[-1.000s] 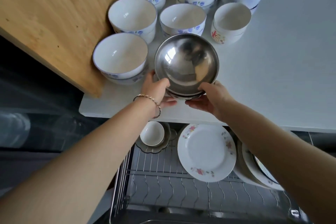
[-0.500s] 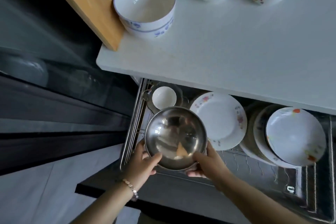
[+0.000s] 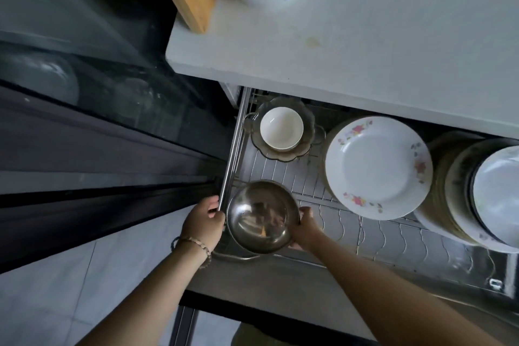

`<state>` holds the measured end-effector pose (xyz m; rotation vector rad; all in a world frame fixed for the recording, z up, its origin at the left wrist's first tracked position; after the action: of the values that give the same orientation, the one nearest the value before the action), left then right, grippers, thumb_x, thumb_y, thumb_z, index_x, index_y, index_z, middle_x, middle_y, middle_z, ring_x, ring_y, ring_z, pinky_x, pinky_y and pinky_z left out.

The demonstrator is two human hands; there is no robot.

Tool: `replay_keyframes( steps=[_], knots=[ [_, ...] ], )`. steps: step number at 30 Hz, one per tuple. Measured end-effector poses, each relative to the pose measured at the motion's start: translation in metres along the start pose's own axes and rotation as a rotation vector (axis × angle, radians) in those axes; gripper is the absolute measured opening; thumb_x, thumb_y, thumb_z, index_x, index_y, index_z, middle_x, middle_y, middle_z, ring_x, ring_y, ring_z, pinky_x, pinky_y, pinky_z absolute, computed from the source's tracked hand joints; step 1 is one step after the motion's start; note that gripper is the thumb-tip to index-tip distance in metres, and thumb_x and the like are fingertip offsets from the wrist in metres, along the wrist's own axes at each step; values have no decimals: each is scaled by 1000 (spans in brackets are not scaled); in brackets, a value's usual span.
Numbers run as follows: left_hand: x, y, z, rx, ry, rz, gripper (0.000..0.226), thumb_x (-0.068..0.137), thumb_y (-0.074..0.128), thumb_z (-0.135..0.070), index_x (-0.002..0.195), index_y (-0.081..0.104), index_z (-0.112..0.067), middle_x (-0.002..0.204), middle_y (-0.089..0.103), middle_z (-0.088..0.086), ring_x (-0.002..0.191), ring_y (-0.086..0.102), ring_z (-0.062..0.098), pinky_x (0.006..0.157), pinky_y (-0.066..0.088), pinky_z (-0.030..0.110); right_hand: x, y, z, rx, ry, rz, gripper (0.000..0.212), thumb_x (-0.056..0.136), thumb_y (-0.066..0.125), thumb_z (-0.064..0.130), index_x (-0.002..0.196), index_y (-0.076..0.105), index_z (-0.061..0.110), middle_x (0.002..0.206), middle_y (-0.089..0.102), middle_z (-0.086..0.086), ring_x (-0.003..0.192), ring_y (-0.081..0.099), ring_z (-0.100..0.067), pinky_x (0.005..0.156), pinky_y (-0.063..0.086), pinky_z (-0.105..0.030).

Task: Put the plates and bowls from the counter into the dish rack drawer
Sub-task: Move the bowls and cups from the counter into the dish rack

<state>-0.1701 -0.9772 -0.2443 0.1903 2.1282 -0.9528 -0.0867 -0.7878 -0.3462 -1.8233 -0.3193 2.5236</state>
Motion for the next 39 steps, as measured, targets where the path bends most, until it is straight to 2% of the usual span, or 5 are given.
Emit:
replay_keyframes(
  steps=[5, 16, 23, 29, 39],
  knots=[
    [-3, 8, 0, 25, -3, 40, 38, 90, 48, -9, 127, 54, -11, 132, 57, 6, 120, 54, 19, 89, 35, 20, -4, -1, 2, -155, -95, -68, 43, 87, 45, 14, 130, 43, 14, 100, 66, -18, 51, 60, -17, 43, 45, -13],
    [-11, 13, -14, 13, -12, 23, 44, 90, 47, -7, 133, 46, -9, 138, 51, 9, 123, 51, 22, 94, 40, 28, -14, -16, 12, -401, -27, -1, 71, 94, 44, 31, 148, 7, 5, 134, 52, -20, 121, 53, -34, 98, 44, -38],
    [-24, -19, -103, -257, 221, -154, 43, 86, 49, 3, 128, 46, -7, 129, 52, 14, 102, 55, 19, 84, 40, 24, -88, -73, 83, -439, -246, -28, 53, 91, 49, 38, 137, 41, 14, 130, 57, -8, 111, 59, -22, 89, 48, -28],
    [-22, -63, -231, -540, 515, -209, 47, 86, 55, -11, 131, 42, -9, 114, 52, 6, 88, 57, 15, 79, 51, 28, -166, -158, 220, 187, -542, -119, 29, 92, 51, 26, 113, 58, 7, 74, 67, -3, 55, 63, -12, 52, 52, -20],
    [25, -81, -297, -943, 105, 201, 39, 89, 49, -23, 126, 45, -11, 121, 53, 17, 70, 62, 29, 49, 58, 34, -131, -153, 336, 553, -539, 18, 58, 84, 59, 23, 136, 32, 20, 116, 53, -17, 75, 64, -27, 67, 59, -33]
  ],
)
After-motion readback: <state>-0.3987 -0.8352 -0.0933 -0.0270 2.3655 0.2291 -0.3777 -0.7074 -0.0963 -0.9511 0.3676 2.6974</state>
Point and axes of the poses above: each hand's wrist, its own x-axis towards the middle knuckle, its own y-axis out of the palm, z = x × y, the point moved 4 cm from there along x, towards the middle knuckle
